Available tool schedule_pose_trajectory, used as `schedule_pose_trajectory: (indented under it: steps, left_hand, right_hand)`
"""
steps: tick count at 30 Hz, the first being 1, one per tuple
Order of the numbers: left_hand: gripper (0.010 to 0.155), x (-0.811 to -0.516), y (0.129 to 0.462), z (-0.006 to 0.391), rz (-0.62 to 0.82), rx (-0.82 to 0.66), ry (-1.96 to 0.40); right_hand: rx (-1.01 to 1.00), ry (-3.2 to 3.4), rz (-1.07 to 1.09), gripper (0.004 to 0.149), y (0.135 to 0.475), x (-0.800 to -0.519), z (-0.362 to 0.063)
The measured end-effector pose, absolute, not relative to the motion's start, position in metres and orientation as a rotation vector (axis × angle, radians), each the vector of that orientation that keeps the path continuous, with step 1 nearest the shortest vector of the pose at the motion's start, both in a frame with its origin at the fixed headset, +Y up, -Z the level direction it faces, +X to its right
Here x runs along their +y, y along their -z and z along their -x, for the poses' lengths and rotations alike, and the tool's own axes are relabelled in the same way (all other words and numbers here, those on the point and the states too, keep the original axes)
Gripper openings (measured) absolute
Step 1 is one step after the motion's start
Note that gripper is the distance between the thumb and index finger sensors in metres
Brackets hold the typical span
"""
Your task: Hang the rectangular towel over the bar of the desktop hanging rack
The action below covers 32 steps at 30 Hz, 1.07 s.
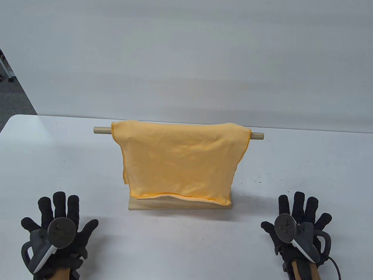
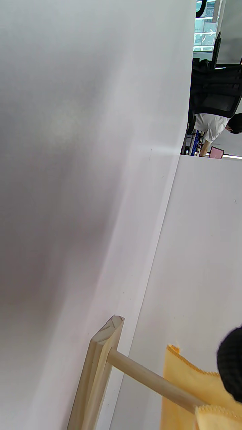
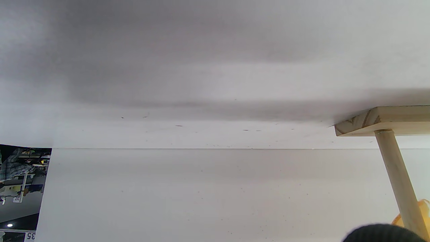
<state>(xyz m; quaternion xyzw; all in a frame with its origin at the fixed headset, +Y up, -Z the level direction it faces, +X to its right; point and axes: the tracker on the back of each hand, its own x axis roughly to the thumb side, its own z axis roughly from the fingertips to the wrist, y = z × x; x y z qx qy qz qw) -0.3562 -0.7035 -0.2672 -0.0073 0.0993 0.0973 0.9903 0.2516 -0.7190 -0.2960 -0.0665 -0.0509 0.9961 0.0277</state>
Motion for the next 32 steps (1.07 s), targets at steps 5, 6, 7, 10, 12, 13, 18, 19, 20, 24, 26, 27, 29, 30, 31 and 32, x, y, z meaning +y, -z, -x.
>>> schedule_pose_trajectory:
  steps: [5, 6, 7, 10, 12, 13, 18, 19, 20, 24, 26, 27, 29, 30, 31, 32]
  left_hand:
    - [0.089, -0.7042, 0.2667, 0.3564, 0.012, 0.2, -0.201]
    - [0.089, -0.7043, 0.2666, 0.3565, 0.012, 0.201, -0.203]
    - [0.089, -0.7044, 0.2665, 0.3566, 0.013, 0.203, -0.208]
    - [0.09, -0.7048, 0.2663, 0.3567, 0.014, 0.206, -0.209]
    - [0.089, -0.705, 0.2662, 0.3564, 0.017, 0.208, -0.209]
    - [0.09, -0.705, 0.2662, 0.3564, 0.017, 0.208, -0.208]
    - [0.09, -0.705, 0.2663, 0.3563, 0.022, 0.21, -0.208]
    - [0.09, -0.705, 0.2663, 0.3563, 0.022, 0.211, -0.206]
    - [0.09, -0.705, 0.2662, 0.3562, 0.024, 0.212, -0.206]
    - [0.09, -0.7048, 0.2667, 0.3565, 0.025, 0.215, -0.207]
    - [0.09, -0.705, 0.267, 0.3569, 0.025, 0.216, -0.211]
    - [0.09, -0.7051, 0.2671, 0.357, 0.026, 0.217, -0.213]
    - [0.09, -0.7052, 0.2674, 0.3572, 0.028, 0.218, -0.216]
    - [0.09, -0.7053, 0.2675, 0.3572, 0.029, 0.218, -0.219]
    - [0.09, -0.7055, 0.2676, 0.3572, 0.031, 0.219, -0.221]
    - [0.09, -0.7055, 0.2676, 0.3572, 0.032, 0.219, -0.223]
  right_hand:
    - [-0.167, -3.079, 0.204, 0.089, 0.2971, -0.7193, -0.2519]
    - [-0.164, -3.081, 0.202, 0.089, 0.2972, -0.7192, -0.2519]
    - [-0.163, -3.081, 0.202, 0.089, 0.2974, -0.7193, -0.252]
    - [-0.161, -3.085, 0.204, 0.089, 0.2976, -0.7185, -0.2522]
    - [-0.161, -3.087, 0.207, 0.088, 0.2977, -0.7183, -0.2525]
    - [-0.16, -3.088, 0.208, 0.088, 0.2978, -0.7183, -0.2526]
    - [-0.159, -3.102, 0.207, 0.088, 0.2994, -0.7179, -0.2525]
    - [-0.159, -3.105, 0.205, 0.088, 0.2998, -0.7181, -0.2525]
    - [-0.158, -3.108, 0.204, 0.088, 0.3002, -0.7182, -0.2523]
    - [-0.151, -3.12, 0.2, 0.088, 0.3012, -0.7183, -0.2516]
    - [-0.151, -3.123, 0.199, 0.088, 0.3015, -0.7183, -0.2513]
    - [-0.148, -3.125, 0.197, 0.088, 0.3017, -0.7184, -0.2511]
    - [-0.142, -3.127, 0.196, 0.088, 0.3019, -0.7187, -0.2507]
    - [-0.139, -3.128, 0.195, 0.088, 0.3019, -0.7187, -0.2503]
    - [-0.13, -3.131, 0.193, 0.088, 0.3021, -0.7193, -0.2496]
    - [-0.128, -3.132, 0.192, 0.088, 0.3021, -0.7194, -0.2493]
